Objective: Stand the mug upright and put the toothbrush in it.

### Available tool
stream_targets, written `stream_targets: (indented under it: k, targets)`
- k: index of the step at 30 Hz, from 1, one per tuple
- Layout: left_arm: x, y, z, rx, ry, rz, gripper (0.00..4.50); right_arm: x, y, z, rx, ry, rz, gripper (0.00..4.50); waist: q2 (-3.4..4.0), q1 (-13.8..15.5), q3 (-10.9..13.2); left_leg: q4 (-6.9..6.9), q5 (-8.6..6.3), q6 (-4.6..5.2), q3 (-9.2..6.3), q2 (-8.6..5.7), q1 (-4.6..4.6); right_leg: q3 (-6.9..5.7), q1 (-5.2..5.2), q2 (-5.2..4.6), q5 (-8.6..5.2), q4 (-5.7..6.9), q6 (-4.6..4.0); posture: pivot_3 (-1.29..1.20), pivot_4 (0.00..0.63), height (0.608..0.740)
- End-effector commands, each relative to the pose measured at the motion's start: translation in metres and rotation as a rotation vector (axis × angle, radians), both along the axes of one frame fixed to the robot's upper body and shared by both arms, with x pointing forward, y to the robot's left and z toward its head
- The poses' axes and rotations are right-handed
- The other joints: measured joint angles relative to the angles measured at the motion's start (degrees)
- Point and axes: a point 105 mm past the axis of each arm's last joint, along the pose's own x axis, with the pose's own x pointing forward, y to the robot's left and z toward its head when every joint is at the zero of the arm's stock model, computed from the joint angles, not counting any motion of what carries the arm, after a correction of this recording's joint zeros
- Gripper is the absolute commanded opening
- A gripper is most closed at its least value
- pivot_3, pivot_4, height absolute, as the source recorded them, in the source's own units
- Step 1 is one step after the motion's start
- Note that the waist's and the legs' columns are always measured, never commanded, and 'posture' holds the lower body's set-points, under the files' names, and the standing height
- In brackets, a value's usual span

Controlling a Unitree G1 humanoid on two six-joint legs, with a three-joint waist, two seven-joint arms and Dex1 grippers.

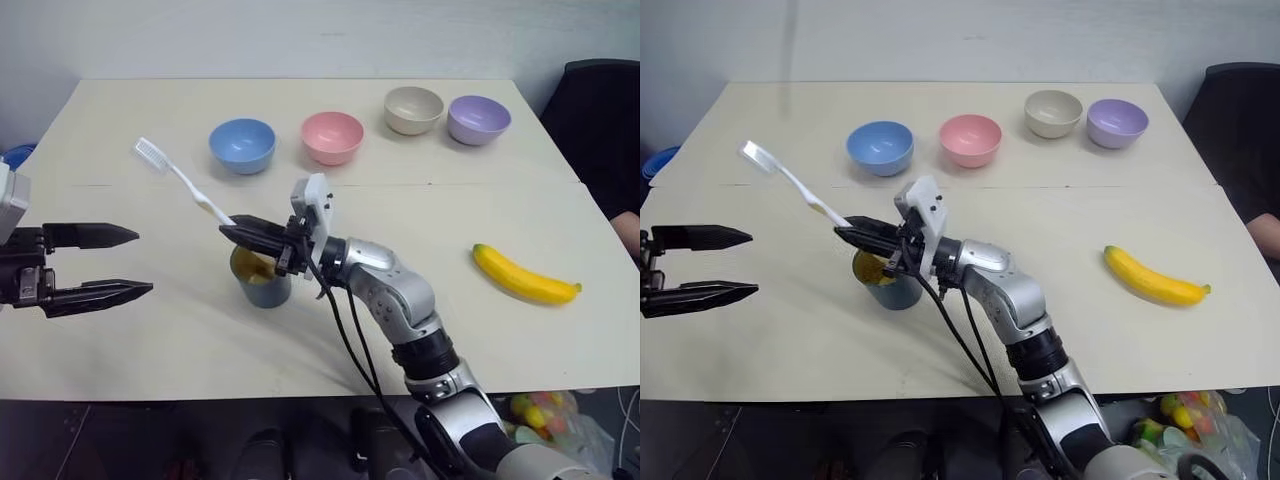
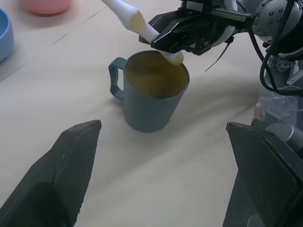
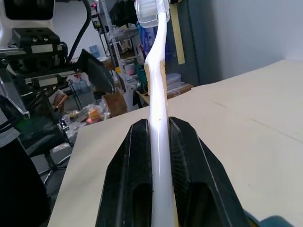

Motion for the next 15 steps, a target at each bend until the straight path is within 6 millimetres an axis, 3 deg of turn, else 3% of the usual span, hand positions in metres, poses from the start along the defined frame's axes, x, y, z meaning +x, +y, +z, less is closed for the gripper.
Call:
stream_targets:
  k: [1,5,6,15]
  targets:
    - [-0.003,-0.002,0.007,0.004,-0.039,-0.002,4.50,-0.011,0.010,0.006,0.020,-0.046,0.034,0.20,0.00,0.0,0.0,0.00,0.00,0.00,0.00,0.00,0.00,0.00,0.00,0.00,0.00,0.00,0.00,0.00,0.150,0.740]
    - [-0.002,-0.002,0.007,0.003,-0.042,-0.001,4.50,-0.010,0.009,0.001,0.011,-0.024,0.033,0.20,0.00,0.0,0.0,0.00,0.00,-0.01,0.00,0.01,0.00,0.00,-0.01,0.01,0.00,0.01,0.00,0.00,0.150,0.740]
    - [-0.002,-0.002,0.007,0.003,-0.043,0.000,4.50,-0.010,0.008,0.000,0.010,-0.017,0.033,0.93,0.00,0.0,0.0,0.00,0.01,-0.01,0.00,0.01,0.00,0.00,-0.01,0.01,0.00,0.01,0.00,0.00,0.150,0.740]
    - [0.008,-0.005,0.007,0.001,-0.055,-0.021,4.50,-0.007,-0.010,0.003,0.029,-0.007,0.002,3.67,-0.01,0.0,0.0,0.00,0.00,-0.01,0.01,-0.01,0.00,0.01,0.00,-0.01,0.00,0.01,0.00,0.00,0.150,0.740]
